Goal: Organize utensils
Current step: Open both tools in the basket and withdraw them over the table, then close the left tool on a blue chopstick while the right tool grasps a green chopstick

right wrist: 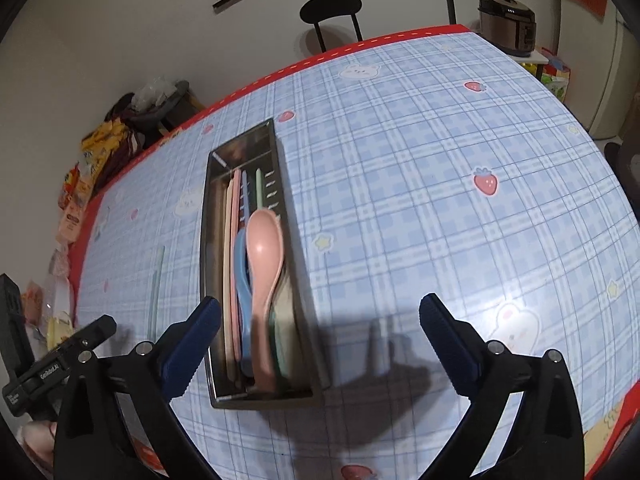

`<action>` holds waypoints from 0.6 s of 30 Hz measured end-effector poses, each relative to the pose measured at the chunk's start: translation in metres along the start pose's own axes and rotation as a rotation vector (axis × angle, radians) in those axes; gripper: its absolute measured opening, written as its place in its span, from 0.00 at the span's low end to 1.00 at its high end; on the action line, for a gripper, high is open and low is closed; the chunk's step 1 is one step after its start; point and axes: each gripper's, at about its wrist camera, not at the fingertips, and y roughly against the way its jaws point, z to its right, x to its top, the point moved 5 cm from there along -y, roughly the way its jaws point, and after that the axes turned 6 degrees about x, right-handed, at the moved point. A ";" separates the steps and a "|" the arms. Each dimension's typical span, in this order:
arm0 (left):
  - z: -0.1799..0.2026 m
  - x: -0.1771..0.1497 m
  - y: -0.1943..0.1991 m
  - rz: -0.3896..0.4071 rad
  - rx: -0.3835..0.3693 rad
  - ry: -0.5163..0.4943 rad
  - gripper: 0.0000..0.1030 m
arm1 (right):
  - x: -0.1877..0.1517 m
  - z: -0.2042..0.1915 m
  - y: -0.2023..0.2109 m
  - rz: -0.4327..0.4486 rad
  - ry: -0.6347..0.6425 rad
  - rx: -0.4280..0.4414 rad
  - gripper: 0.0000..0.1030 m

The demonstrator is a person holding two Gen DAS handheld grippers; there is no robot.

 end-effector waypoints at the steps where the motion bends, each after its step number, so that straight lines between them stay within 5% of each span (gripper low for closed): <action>1: -0.006 -0.003 0.000 0.000 0.015 -0.004 0.94 | -0.003 -0.005 -0.001 -0.003 0.011 -0.005 0.94; 18: -0.103 -0.049 0.000 -0.040 0.044 0.045 0.94 | -0.060 -0.140 -0.033 -0.088 0.294 0.029 0.94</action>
